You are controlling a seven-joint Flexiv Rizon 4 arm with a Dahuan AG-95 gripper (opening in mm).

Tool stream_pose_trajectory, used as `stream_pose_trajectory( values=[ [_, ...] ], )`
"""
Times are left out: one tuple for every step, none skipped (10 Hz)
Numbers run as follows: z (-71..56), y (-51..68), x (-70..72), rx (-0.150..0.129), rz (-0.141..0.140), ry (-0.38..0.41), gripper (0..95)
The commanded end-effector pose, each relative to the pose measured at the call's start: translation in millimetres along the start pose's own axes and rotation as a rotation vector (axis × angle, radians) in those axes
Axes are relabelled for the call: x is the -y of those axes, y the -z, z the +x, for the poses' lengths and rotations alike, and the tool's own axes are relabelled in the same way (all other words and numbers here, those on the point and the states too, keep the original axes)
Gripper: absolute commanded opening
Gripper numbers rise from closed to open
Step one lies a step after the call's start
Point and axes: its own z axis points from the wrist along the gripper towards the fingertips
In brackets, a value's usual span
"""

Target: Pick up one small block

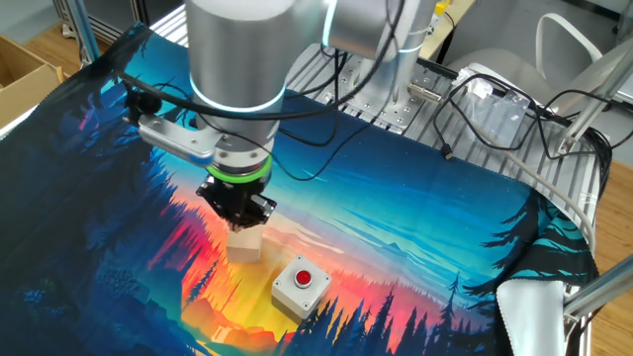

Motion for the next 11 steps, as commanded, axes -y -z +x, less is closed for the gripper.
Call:
stream_pose_trajectory(
  values=[
    [0.6,-3.5,10.8,-0.003,-0.014,-0.082,0.0],
    [0.6,-3.7,12.2,-0.006,-0.024,-0.11,0.0],
    [0.6,-3.7,12.2,-0.007,-0.022,-0.113,0.0],
    [0.6,-3.7,12.2,-0.007,-0.017,-0.105,0.0],
    [0.6,-3.7,12.2,-0.008,-0.018,-0.118,0.0],
    [0.6,-3.7,12.2,-0.007,-0.018,-0.138,0.0],
    [0.6,-3.7,12.2,-0.007,-0.018,-0.17,0.0],
    [0.7,-3.7,12.2,-0.007,-0.017,-0.216,0.0],
    [1.2,-4.1,11.6,-0.006,-0.014,-0.24,0.0],
    [1.8,-4.7,11.0,-0.004,-0.013,-0.256,0.0],
    [2.5,-5.1,10.4,-0.004,-0.017,-0.291,0.0]
  ],
)
